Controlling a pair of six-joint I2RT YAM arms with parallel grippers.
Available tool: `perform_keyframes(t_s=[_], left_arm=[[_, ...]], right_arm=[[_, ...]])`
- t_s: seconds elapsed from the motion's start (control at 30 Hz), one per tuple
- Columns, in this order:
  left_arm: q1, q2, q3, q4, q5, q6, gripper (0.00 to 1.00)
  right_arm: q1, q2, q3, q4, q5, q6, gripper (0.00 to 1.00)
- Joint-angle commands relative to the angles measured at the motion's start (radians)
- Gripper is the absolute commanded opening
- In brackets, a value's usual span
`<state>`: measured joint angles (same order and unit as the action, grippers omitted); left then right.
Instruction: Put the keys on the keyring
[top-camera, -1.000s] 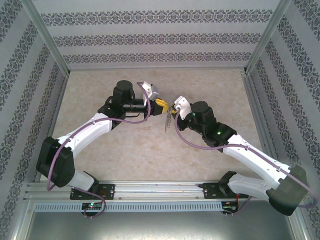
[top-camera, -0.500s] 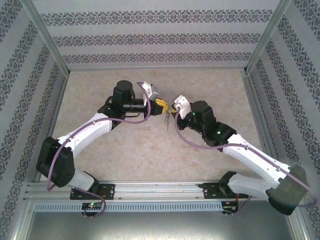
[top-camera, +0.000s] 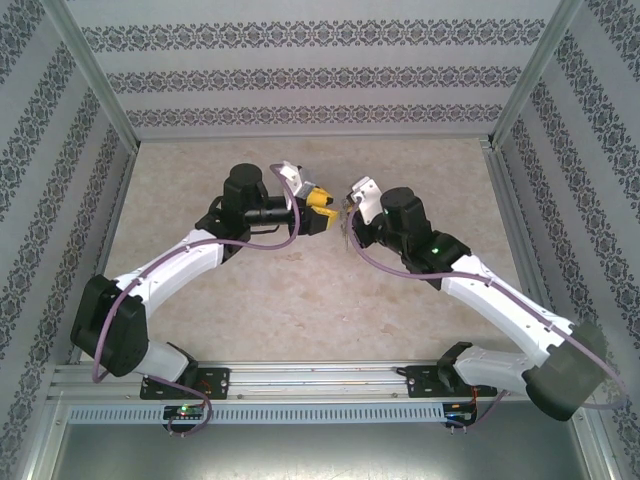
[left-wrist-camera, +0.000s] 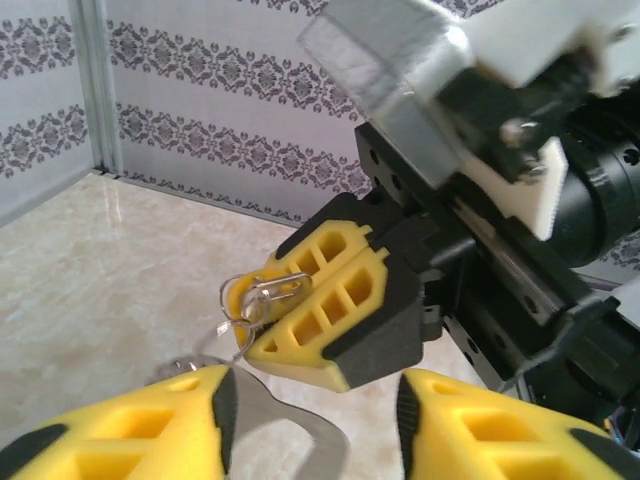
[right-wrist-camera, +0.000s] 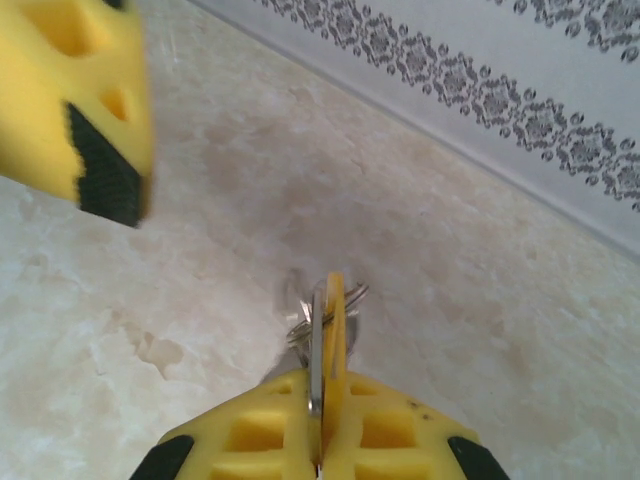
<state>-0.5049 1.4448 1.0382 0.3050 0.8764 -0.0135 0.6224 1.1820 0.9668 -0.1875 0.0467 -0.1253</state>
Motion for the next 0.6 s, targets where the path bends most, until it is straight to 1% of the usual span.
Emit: perform_keyframes(t_s=[0.0,0.07,0.2,0.23,0.3,0.5,0.57], left_arm=[[-0.011,-0.05,-0.038,0.09,-0.067,-0.013,0.53],[-0.009,-0.068,-0.061,0.108,-0.105,-0.015,0.57],[0.0,-0.113,-0.126,0.163,-0.201,-0.029,0.7],[0.005,-0.124,-0.14,0.175,-0.22,-0.038,0.75],[0.013,-0.143,-0.165,0.198,-0.255,-0.06,1.0],[0.03,-0.202,-0.243,0.28,-0.404,-0.102,1.0],[0.037,-0.222,-0.258,0.283,-0.435,-0.108,1.0]], right_arm=[[-0.023,0.043,0.052,0.006,-0.009,0.03,0.0],[-0.034,0.075,0.068,0.015,-0.024,0.031,0.0],[-0.047,0.155,0.115,0.037,-0.054,0.037,0.0],[-0.049,0.181,0.133,0.042,-0.063,0.038,0.0],[-0.05,0.23,0.168,0.049,-0.08,0.039,0.0],[-0.049,0.414,0.328,0.072,-0.146,0.054,0.0],[-0.043,0.48,0.396,0.083,-0.171,0.065,0.0]])
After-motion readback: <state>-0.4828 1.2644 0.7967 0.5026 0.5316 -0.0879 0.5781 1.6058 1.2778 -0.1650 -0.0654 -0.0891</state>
